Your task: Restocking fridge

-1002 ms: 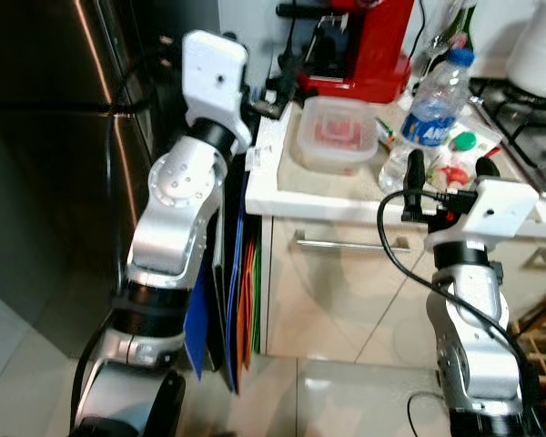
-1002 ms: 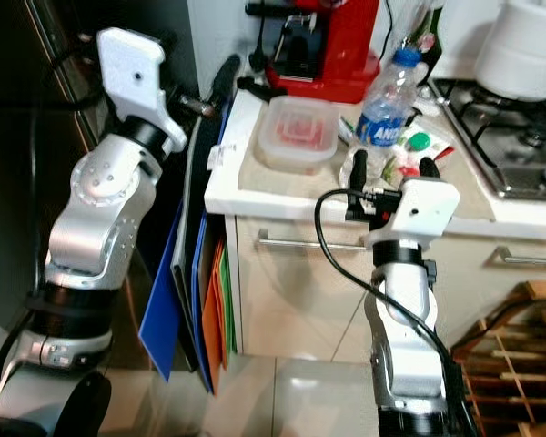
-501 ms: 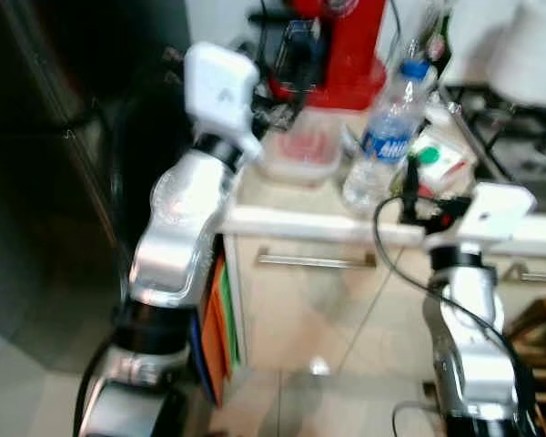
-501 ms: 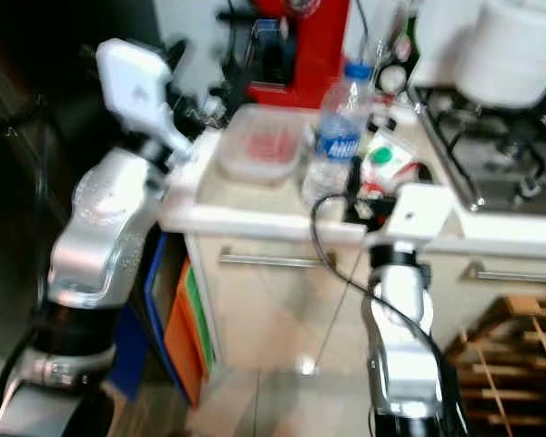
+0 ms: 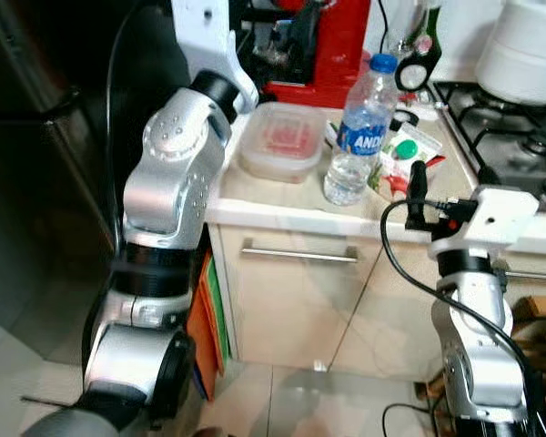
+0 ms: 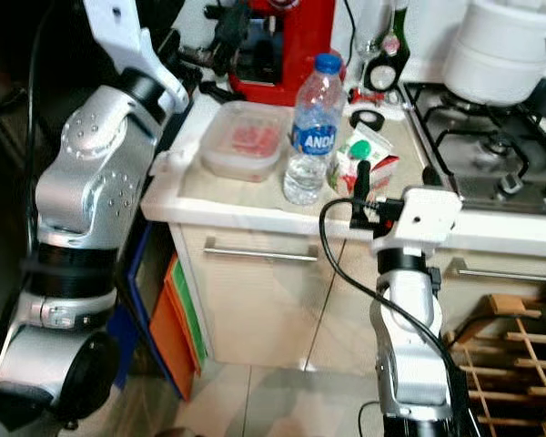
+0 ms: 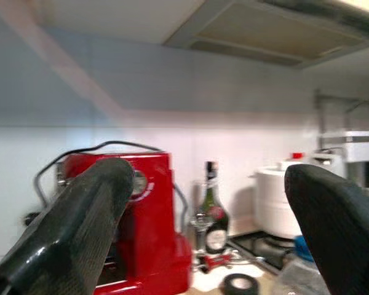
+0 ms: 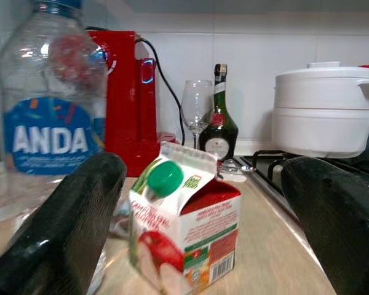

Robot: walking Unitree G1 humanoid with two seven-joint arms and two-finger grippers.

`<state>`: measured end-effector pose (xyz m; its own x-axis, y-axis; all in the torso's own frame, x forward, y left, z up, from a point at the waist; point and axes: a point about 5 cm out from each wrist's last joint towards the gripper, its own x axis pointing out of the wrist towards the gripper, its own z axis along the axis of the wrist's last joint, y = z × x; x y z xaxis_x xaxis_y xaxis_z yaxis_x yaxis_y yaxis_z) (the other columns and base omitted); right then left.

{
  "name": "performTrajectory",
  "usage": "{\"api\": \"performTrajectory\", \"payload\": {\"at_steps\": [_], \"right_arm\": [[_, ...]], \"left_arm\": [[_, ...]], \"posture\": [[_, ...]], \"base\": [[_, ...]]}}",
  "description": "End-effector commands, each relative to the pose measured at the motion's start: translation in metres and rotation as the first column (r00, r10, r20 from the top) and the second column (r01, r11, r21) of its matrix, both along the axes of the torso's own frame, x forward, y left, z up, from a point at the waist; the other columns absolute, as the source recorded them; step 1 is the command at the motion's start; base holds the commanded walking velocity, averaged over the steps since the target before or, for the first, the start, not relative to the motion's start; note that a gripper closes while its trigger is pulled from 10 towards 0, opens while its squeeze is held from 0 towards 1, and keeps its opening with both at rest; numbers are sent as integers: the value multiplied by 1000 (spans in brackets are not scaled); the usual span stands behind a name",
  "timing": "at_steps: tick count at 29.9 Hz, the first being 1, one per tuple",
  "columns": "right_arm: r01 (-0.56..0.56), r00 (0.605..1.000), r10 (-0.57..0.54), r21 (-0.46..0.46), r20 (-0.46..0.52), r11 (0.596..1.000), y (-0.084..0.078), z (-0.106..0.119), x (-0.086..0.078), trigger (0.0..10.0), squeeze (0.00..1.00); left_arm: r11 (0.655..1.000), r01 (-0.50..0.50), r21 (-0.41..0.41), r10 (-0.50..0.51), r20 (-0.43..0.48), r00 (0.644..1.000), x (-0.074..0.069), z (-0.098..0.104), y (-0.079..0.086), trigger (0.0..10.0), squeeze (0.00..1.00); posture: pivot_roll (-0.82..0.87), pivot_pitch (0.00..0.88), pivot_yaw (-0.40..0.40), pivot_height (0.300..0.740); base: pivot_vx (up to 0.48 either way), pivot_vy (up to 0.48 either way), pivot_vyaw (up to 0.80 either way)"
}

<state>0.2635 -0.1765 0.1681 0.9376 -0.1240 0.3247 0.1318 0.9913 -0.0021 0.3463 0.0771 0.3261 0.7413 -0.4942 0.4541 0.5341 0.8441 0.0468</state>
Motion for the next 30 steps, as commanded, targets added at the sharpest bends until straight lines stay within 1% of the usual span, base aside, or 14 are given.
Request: {"api": "performTrajectory", "payload": {"at_steps": [1, 6, 11, 12, 13, 14, 15, 18, 20, 21, 24, 26, 27, 30], "right_arm": [[5, 1000, -4, -10, 27, 1000, -2, 6, -2, 10000, 0], [10, 1000, -10, 5, 15, 1000, 2, 2, -6, 10000, 0], [10, 1000, -10, 7, 14, 1000, 5, 1, -8, 10000, 0], [20, 1000, -20, 9, 13, 1000, 2, 1, -8, 10000, 0], [20, 1000, -20, 9, 13, 1000, 2, 1, -8, 10000, 0], [23, 1000, -23, 5, 10, 1000, 0, 1, -8, 10000, 0], [22, 1000, -22, 2, 8, 1000, -1, 1, -8, 10000, 0], [15, 1000, -15, -8, -5, 1000, -3, -2, -7, 10000, 0], [14, 1000, -14, -9, -8, 1000, -3, -3, -6, 10000, 0], [12, 1000, -12, -10, -10, 1000, -3, -4, -5, 10000, 0], [-1, 1000, 1, -17, -16, 1000, -1, -5, 0, 10000, 0], [-7, 1000, 6, -20, -17, 1000, -1, -6, 2, 10000, 0], [-7, 1000, 7, -23, -17, 1000, -2, -6, 3, 10000, 0], [4, 1000, -5, -30, -10, 1000, -4, -4, 4, 10000, 0]], "left_arm": [[998, 65, 15, -65, -10, 998, 5, 5, -8, 10000, 0], [984, 166, 69, -160, -81, 984, 19, -5, -19, 10000, 0], [999, 27, 44, -24, -72, 997, 23, -11, -10, 10000, 0], [993, -117, 32, 118, -39, 992, 15, -21, 8, 10000, 0], [993, -117, 32, 118, -39, 992, 15, -21, 8, 10000, 0], [976, -216, -10, 215, -35, 976, 4, -33, 27, 10000, 0], [969, -244, -29, 243, -39, 969, -1, -37, 34, 10000, 0], [940, -342, 11, 342, -34, 939, -23, -62, 53, 10000, 0], [933, -360, 28, 361, -41, 932, -27, -69, 56, 10000, 0], [926, -372, 72, 375, -33, 927, -30, -78, 56, 10000, 0], [917, -357, 179, 381, -121, 917, -40, -111, 47, 10000, 0], [926, -327, 188, 354, -137, 925, -46, -116, 38, 10000, 0], [936, -315, 155, 335, -121, 935, -52, -114, 33, 10000, 0], [945, -299, 136, 314, -102, 944, -56, -110, 29, 10000, 0]], "posture": [[42, 0, 32, 740], [32, 0, 50, 740], [19, 0, 62, 740], [23, 0, 59, 740], [23, 0, 59, 740], [35, 0, 50, 740], [37, 0, 48, 740], [73, 0, 31, 740], [73, 0, 31, 740], [86, 0, 24, 740], [96, 0, 11, 740], [99, 0, 6, 740], [98, 0, 4, 740], [89, 0, 2, 740]], "base": [[0, 0, 0], [0, 0, 0], [0, 0, 0], [0, 0, 0], [0, 0, 0], [0, 0, 0], [0, 0, 0], [0, 0, 0], [0, 0, 0], [0, 0, 0], [0, 0, 0], [0, 0, 0], [0, -251, 0], [0, -384, 0]]}}
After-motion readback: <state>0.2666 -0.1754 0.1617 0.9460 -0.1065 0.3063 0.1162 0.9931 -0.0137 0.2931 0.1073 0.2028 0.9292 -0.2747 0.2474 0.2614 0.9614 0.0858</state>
